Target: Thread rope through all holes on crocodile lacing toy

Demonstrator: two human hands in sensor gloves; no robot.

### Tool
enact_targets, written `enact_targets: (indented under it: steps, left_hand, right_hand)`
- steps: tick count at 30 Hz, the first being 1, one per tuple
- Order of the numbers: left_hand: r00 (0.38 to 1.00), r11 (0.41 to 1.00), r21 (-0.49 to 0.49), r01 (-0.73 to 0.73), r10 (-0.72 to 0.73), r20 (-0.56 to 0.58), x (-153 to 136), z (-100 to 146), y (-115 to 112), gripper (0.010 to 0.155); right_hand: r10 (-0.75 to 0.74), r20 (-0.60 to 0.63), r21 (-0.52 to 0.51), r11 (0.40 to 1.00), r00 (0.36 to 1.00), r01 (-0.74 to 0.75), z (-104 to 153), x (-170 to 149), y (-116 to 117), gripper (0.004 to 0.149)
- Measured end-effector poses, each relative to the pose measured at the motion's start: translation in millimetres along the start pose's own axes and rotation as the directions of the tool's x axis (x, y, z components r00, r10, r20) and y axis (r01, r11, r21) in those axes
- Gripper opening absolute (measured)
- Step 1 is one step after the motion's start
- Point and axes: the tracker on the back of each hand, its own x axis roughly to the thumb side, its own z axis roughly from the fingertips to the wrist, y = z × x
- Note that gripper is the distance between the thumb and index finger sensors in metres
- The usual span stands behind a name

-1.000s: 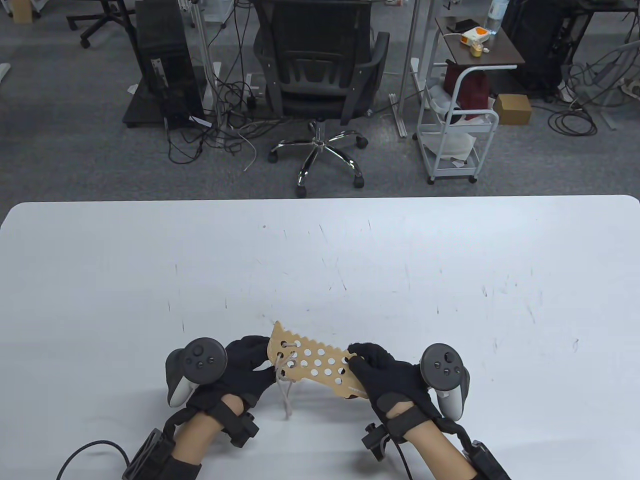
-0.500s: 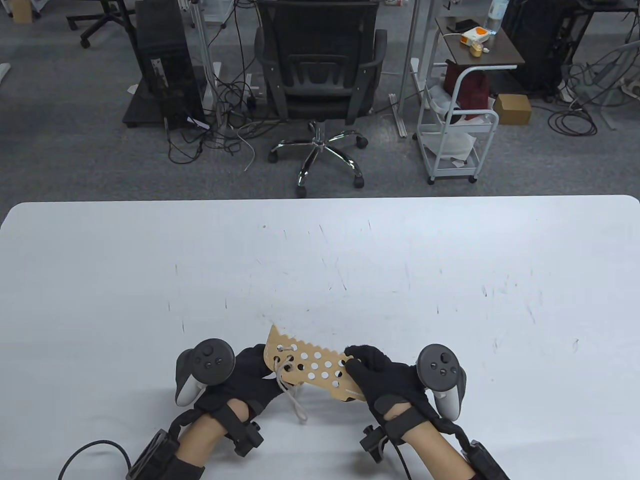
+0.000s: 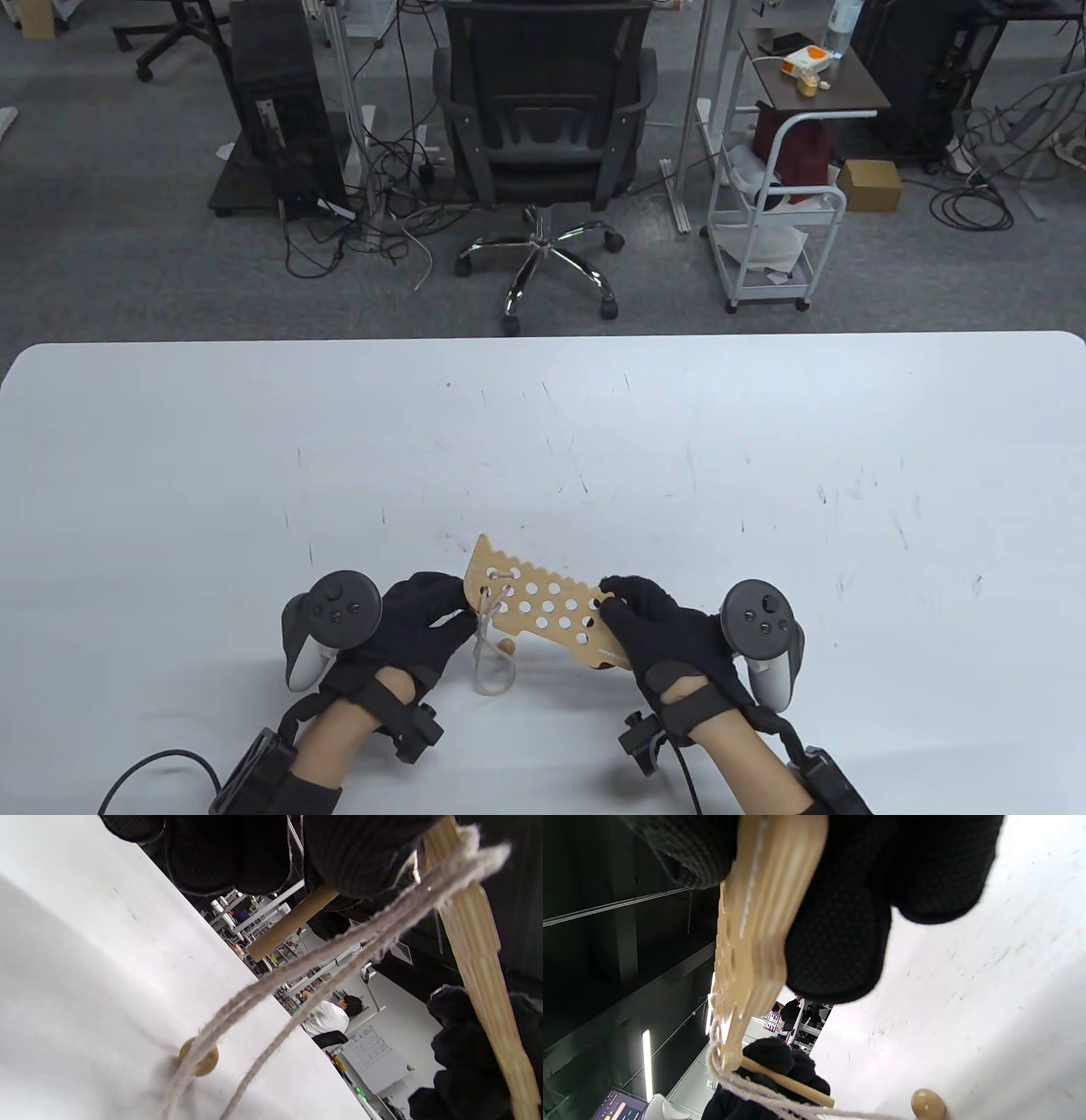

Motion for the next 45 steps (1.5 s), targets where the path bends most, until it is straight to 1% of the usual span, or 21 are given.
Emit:
enact_targets:
  steps: [17,45]
  left_hand:
    - [0.998,0.991,0.121,-0.051,0.054,-0.018,-6.5,4.8,21.8,0.046]
    - [0.990,0.953,0.272,-0.135,0.139,0.004,-8.3,15.9,53.7,0.046]
  right_hand:
    - [-0.007,-0.037,-0.062,0.998,0.999,0.005,-4.8,-6.5,-15.8,0.046]
    - [0.003,-0.124,-0.171,0.985,0.992,-0.024,-16.0,-25.0,-45.3,0.046]
